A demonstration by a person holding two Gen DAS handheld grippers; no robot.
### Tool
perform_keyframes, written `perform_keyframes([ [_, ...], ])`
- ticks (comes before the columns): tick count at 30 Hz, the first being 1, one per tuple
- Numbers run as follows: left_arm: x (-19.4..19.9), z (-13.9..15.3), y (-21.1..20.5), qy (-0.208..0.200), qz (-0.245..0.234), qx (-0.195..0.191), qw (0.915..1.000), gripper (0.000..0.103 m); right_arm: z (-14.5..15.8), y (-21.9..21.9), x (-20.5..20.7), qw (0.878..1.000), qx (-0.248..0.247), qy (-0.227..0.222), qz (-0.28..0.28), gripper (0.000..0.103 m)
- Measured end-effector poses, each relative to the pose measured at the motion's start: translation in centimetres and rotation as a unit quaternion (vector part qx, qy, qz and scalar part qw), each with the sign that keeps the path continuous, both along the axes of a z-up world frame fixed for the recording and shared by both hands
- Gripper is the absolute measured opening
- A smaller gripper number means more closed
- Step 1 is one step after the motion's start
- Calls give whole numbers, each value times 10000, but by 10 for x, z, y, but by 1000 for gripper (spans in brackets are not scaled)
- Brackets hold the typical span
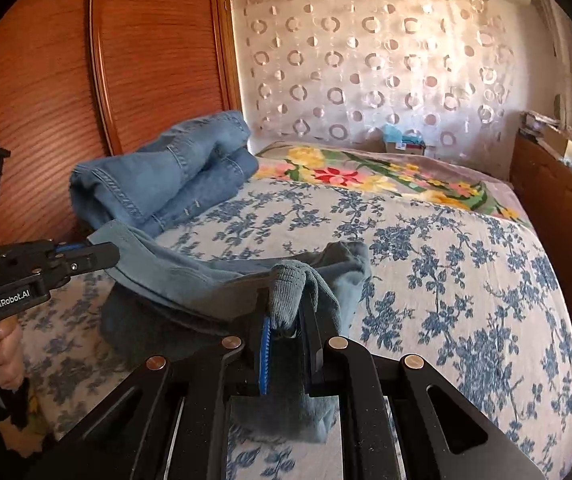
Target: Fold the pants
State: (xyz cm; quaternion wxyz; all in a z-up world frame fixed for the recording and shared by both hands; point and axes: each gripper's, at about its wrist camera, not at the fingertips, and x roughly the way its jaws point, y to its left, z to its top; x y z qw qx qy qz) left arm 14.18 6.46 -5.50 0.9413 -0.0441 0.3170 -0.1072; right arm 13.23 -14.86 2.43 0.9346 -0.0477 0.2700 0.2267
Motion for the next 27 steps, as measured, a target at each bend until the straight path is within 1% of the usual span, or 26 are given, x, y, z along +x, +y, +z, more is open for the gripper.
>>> perform_keyframes([
  [2, 5, -4, -1, 115, 46, 73, 9999, 10, -3, 2, 6, 10000, -44, 54, -28, 11],
  [3, 8, -7, -1, 186, 73, 102, 9997, 10, -5, 4, 8, 9999, -51, 109, -19, 15],
  [5, 9, -11, 1, 258, 85, 66, 9996, 11, -5, 4, 10, 9999, -42, 156, -4, 17],
  [6, 8, -12, 1, 280, 73, 59, 9996, 15, -4, 2, 9, 9999, -39, 159, -22, 22],
  [7, 8, -13, 2, 295, 73, 75, 9995, 20, -2, 0, 7, 9999, -18, 146, -34, 25],
  [8, 6, -14, 1, 320, 87, 130, 9994, 23, -1, -3, 6, 9999, 20, 127, -49, 30],
  [9, 6, -14, 1, 331, 90, 178, 9993, 30, 2, -7, 4, 9999, 73, 109, -79, 38],
  [10, 4, -14, 0, 334, 85, 222, 9992, 38, 5, -11, 2, 9998, 126, 95, -91, 41],
  [11, 2, -14, 0, 322, 57, 242, 9992, 44, 6, -15, -1, 9998, 173, 83, -76, 46],
  [12, -1, -13, 0, 299, 23, 238, 9993, 49, 7, -19, -4, 9998, 200, 72, -62, 47],
  [14, -5, -11, -1, 286, 15, 255, 9993, 53, 6, -28, -9, 9998, 172, 47, -89, 47],
  [16, -10, -10, 0, 269, 25, 293, 9992, 61, 3, -36, -15, 9998, 139, 52, -114, 47],
  [19, -18, -14, 1, 286, 24, 342, 9990, 61, -5, -44, -19, 9996, 89, 237, -87, 47],
  [22, -20, -24, 2, 441, 5, 386, 9983, 61, -15, -44, -21, 9991, -73, 417, -39, 47],
  [27, -16, -38, 6, 665, 47, 376, 9971, 61, -26, -35, -10, 9971, -235, 729, -1, 47],
])
